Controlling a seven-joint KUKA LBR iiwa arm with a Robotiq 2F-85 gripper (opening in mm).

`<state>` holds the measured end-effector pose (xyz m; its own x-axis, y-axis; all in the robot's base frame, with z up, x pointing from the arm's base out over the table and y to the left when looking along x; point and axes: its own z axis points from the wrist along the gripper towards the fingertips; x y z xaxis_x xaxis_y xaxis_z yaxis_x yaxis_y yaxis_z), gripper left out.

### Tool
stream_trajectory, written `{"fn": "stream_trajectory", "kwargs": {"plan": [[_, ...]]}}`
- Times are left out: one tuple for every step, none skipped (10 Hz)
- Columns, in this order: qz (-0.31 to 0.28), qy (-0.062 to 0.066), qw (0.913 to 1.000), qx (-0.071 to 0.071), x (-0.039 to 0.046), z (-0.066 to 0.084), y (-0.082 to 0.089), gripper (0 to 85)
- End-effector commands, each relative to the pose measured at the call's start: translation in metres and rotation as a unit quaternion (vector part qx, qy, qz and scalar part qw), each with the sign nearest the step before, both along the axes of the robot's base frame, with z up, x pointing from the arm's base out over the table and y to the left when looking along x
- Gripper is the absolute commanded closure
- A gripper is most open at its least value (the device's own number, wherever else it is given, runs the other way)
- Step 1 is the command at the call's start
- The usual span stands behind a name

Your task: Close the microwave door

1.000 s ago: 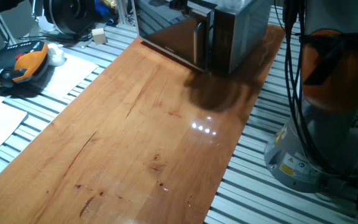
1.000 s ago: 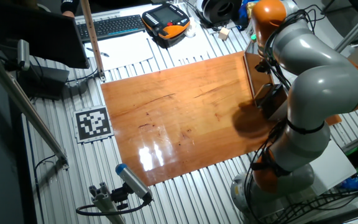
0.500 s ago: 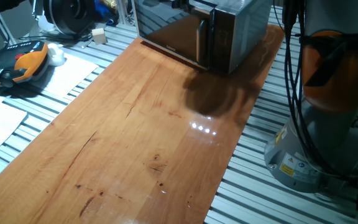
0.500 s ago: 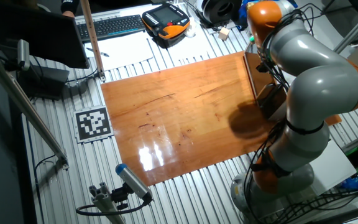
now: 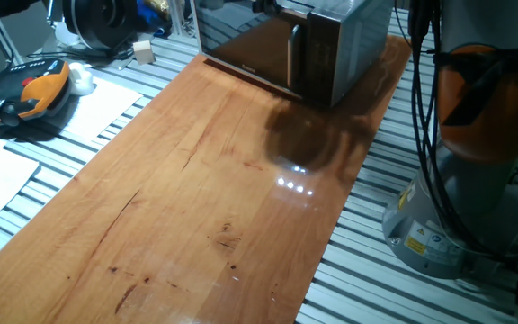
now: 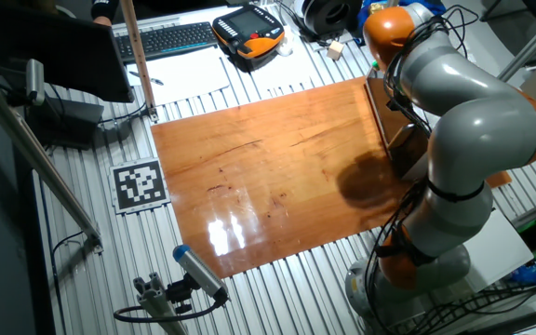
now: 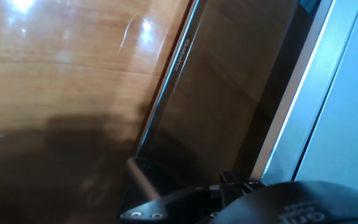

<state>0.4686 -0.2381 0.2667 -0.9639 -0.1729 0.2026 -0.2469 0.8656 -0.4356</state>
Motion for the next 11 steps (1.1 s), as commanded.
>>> {"fn": "stream_trajectory", "kwargs": {"plan": [[0.001,0.001,1.0,0.0,-0.0012,-0.001,-0.001,85.0],[0.002,0.003,1.0,0.001,-0.0023,0.0,-0.003,85.0],[0.001,0.004,1.0,0.002,-0.002,-0.001,-0.002,85.0],[-0.002,-0.001,1.0,0.009,0.001,-0.002,0.001,85.0],[-0.011,-0.025,0.9991,0.033,0.0059,-0.003,0.008,85.0],[-0.034,-0.033,0.9971,0.059,0.0178,-0.002,0.024,85.0],[-0.057,-0.031,0.9944,0.084,0.0293,0.005,0.04,85.0],[-0.076,-0.036,0.9899,0.115,0.0375,0.011,0.057,85.0],[-0.088,-0.048,0.9859,0.134,0.0427,0.012,0.077,85.0],[-0.093,-0.06,0.9841,0.139,0.0463,0.012,0.099,85.0],[-0.099,-0.067,0.9816,0.149,0.0471,0.012,0.117,85.0]]}}
